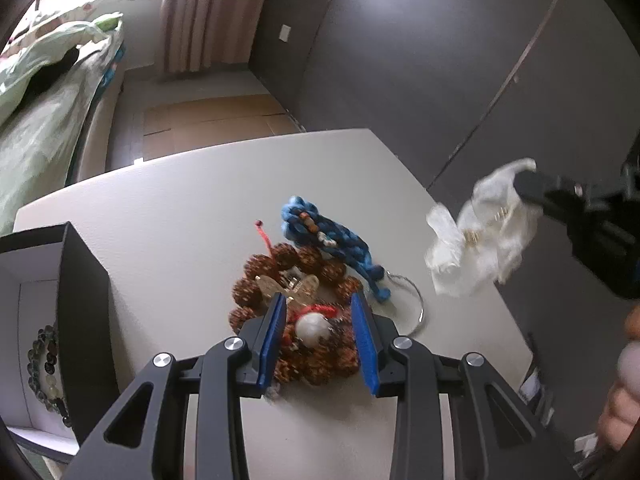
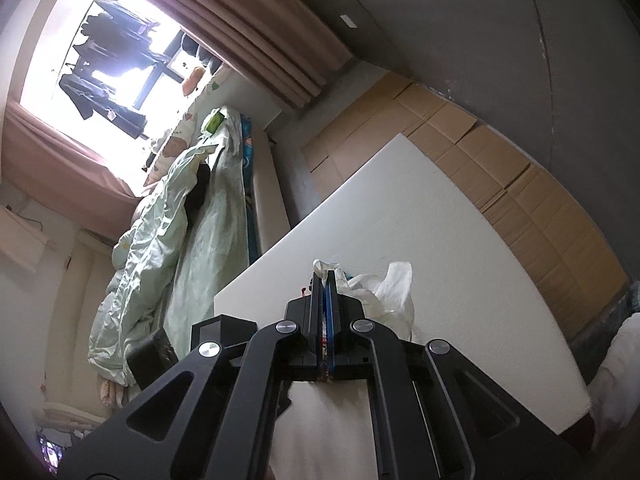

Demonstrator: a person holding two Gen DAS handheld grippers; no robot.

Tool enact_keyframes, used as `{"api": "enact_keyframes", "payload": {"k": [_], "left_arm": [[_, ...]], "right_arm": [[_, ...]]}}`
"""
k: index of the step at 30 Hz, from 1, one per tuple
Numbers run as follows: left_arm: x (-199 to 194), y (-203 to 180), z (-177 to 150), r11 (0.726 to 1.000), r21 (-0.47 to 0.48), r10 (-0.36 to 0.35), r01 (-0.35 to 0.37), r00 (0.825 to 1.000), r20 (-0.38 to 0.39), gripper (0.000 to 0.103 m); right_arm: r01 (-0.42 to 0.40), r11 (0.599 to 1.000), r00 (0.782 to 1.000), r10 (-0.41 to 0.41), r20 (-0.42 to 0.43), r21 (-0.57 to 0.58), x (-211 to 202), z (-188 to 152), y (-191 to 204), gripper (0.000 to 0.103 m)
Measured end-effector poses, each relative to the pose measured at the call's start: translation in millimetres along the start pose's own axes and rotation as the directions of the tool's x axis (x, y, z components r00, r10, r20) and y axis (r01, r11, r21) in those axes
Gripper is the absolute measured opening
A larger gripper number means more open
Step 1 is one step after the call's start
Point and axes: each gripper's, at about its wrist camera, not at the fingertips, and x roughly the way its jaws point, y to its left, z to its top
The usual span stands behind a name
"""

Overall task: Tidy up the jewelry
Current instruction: 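Grasp and lift the brown bead bracelet with the left tool while the right tool holds the tissue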

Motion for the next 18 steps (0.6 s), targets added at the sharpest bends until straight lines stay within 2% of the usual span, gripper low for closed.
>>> {"api": "enact_keyframes", "payload": {"k": [4, 9, 14, 18], "left_arm": [[1, -20, -9, 0.997, 0.079, 0.012, -0.012, 1.0, -0.005, 0.031], [1, -29, -13, 0.995, 0.099, 0.022, -0.023, 1.0, 0.01, 0.031], [-9, -40, -13, 0.993, 0.121, -0.02, 0.015, 0.999, 0.047, 0.031], [11, -42, -15, 0.993, 0.115, -0.015, 0.017, 1.0, -0.015, 0.031]], "right_arm": [[0.002, 1.0, 1.0, -0.002, 0.001, 0.007, -3, 0, -4, 0.003], [-0.001, 1.0, 1.0, 0.001, 0.004, 0.012, -7, -1, -6, 0.003], [-0.001, 1.0, 1.0, 0.0, 0.012, 0.025, -12, -1, -13, 0.003], [-0.001, 0.999, 1.0, 0.0, 0.023, 0.037, -18, 1, -19, 0.003]]}}
